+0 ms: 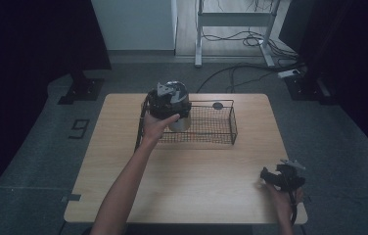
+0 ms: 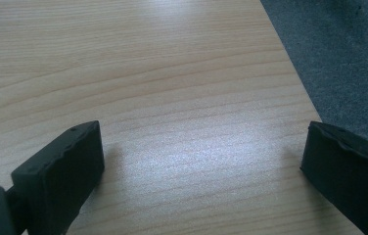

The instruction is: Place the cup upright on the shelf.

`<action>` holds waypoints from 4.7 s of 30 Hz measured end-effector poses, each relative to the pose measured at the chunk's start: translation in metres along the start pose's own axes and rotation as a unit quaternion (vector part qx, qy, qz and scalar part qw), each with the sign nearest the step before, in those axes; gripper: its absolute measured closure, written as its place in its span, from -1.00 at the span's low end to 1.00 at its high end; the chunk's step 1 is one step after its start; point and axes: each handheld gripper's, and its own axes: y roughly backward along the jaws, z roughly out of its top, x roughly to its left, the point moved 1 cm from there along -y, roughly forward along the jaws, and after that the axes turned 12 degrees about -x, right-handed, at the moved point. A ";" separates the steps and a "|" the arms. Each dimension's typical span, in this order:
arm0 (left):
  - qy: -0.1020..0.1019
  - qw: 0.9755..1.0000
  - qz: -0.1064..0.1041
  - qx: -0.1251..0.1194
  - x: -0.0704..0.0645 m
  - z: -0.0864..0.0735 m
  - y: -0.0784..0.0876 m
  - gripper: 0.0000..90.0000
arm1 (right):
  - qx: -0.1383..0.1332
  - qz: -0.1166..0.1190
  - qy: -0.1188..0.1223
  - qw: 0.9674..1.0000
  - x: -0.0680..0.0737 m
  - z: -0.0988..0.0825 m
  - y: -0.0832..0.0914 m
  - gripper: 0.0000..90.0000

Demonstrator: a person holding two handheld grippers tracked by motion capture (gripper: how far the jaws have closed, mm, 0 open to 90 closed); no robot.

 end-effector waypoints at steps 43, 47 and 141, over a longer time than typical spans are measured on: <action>0.006 0.998 0.034 0.047 0.008 -0.030 -0.069 -0.91 | -0.001 0.001 0.001 1.000 0.000 0.000 0.000 -0.94; 0.006 0.998 0.035 0.053 0.006 -0.038 -0.075 -0.91 | -0.001 0.001 0.001 1.000 0.000 0.000 0.000 -0.94; 0.028 0.999 -0.027 0.032 0.017 -0.120 0.104 -0.76 | -0.001 0.000 0.002 1.000 0.000 0.000 0.000 -0.93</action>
